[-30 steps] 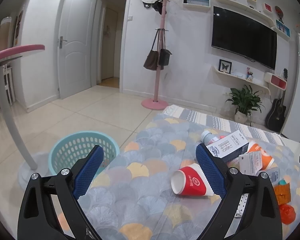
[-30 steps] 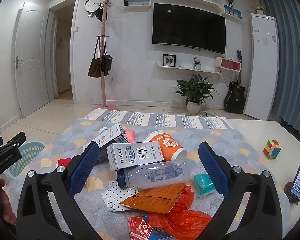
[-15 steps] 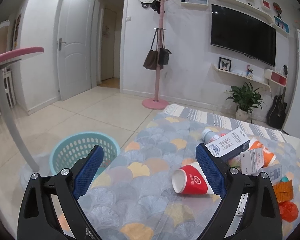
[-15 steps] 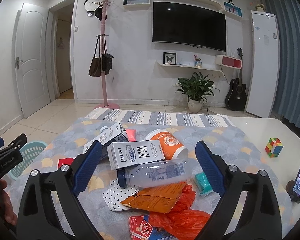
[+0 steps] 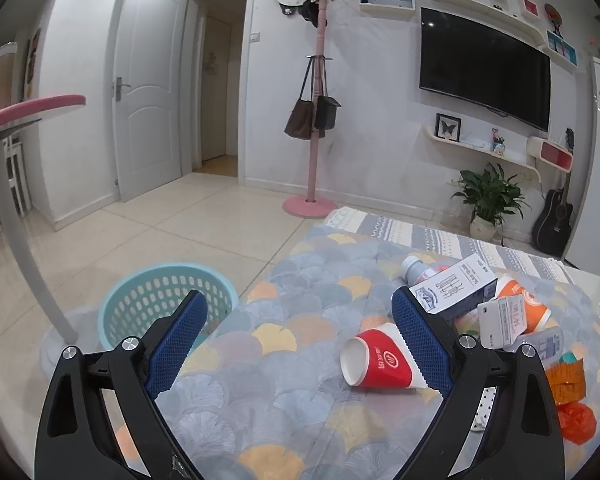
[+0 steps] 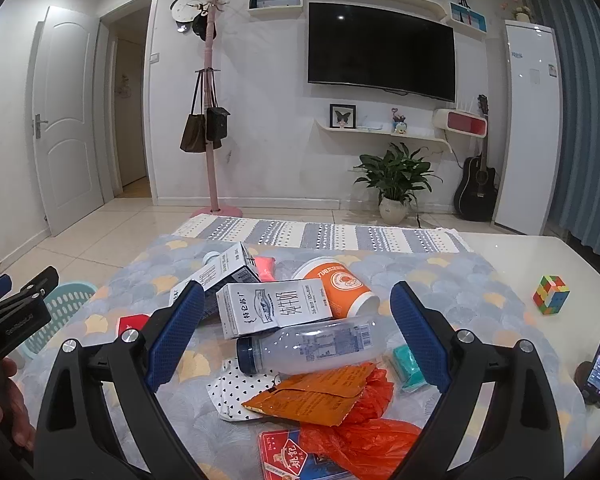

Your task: Collect trash

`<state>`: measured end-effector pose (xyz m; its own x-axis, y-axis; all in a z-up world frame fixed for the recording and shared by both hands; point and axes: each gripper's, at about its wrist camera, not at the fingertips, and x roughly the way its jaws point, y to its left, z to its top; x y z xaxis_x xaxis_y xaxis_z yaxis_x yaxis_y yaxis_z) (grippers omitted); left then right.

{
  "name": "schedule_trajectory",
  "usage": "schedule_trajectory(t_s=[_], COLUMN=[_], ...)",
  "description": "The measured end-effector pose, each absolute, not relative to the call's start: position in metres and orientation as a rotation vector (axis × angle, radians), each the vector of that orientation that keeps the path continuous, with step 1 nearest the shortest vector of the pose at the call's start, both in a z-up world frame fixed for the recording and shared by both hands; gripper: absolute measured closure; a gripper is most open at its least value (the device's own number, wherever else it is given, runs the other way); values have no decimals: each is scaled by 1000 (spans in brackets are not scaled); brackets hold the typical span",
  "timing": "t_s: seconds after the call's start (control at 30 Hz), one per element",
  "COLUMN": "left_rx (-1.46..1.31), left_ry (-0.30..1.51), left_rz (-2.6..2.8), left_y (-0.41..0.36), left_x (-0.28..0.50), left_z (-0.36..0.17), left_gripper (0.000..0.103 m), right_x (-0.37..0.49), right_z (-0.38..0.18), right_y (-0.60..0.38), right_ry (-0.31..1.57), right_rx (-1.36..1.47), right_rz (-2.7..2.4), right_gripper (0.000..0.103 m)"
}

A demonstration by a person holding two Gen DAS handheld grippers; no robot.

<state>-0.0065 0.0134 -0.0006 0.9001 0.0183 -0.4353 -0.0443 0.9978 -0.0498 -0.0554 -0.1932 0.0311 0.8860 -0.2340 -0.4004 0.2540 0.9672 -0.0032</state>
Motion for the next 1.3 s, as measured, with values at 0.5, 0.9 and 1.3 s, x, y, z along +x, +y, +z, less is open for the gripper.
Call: schedule_trajectory(t_s=[0.5,0.9,1.3], left_rx=[19,-115,-110], left_ry=[484,894,1078], left_rz=[-133,-429,-371], left_y=[25,17,-18], left_x=[16,111,117], left_z=[21,-45,-107], left_gripper=[12,10,24], right_x=[-64,-76,-82], right_z=[41,31,1], right_y=[-204,-268,-274], right_ry=[360,420,549], right_rx=[-87,19,102], right_rz=[-349,-460,-347], right_gripper=[30,36,35])
